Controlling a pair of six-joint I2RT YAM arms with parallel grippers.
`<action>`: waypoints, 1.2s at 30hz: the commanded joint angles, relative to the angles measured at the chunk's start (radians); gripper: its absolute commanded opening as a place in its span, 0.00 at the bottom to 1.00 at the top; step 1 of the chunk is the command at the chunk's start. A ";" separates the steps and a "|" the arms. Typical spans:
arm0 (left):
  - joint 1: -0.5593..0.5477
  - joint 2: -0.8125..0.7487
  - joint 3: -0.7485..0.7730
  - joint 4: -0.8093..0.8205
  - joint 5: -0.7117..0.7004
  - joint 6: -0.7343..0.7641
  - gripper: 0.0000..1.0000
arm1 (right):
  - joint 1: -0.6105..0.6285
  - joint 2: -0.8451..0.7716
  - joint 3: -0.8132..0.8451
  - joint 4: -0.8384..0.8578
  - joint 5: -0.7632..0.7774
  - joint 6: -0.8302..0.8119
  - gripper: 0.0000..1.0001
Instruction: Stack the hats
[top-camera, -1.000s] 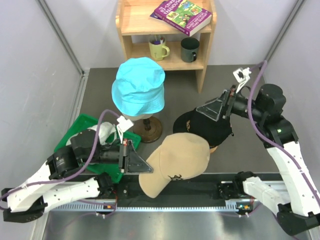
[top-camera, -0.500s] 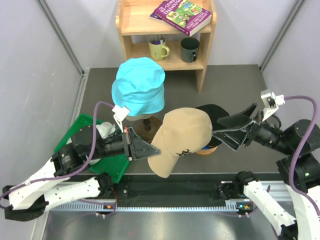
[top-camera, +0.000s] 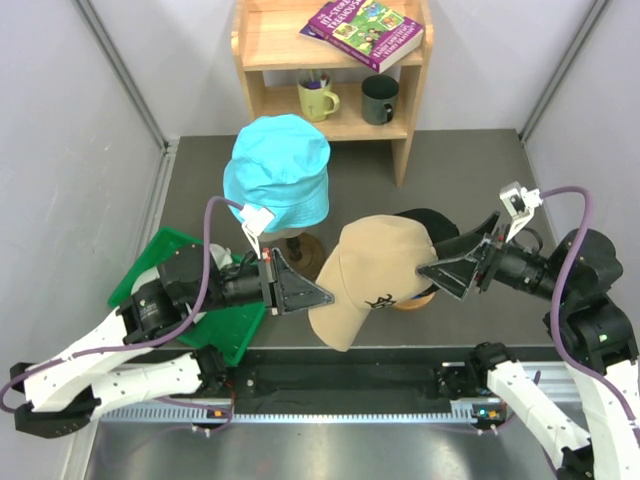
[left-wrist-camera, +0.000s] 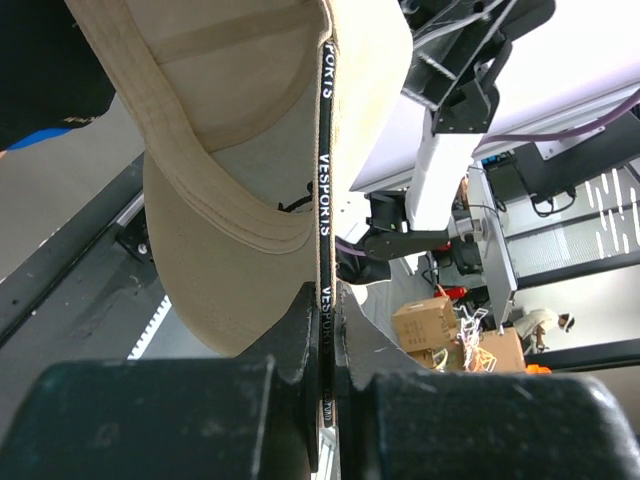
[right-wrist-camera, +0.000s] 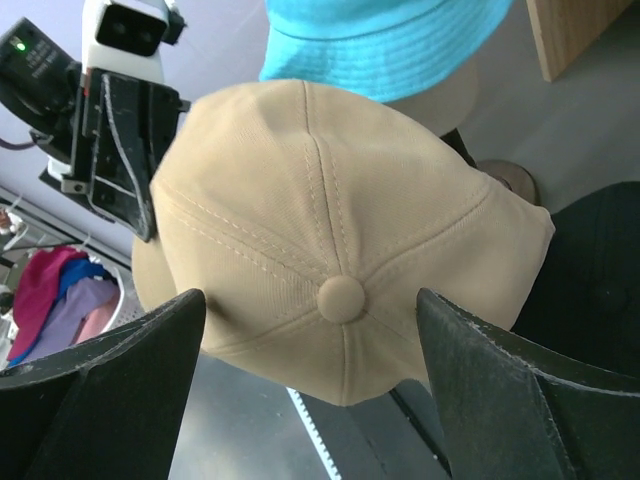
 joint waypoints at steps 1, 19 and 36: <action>0.002 -0.008 -0.001 0.133 0.008 -0.013 0.00 | 0.011 -0.015 -0.017 -0.025 -0.013 -0.037 0.82; 0.002 -0.039 -0.107 0.082 -0.137 -0.026 0.00 | 0.011 -0.012 0.076 -0.088 0.159 -0.057 0.00; 0.002 0.180 0.049 -0.119 -0.277 0.132 0.83 | 0.010 0.060 0.096 -0.167 0.497 0.033 0.00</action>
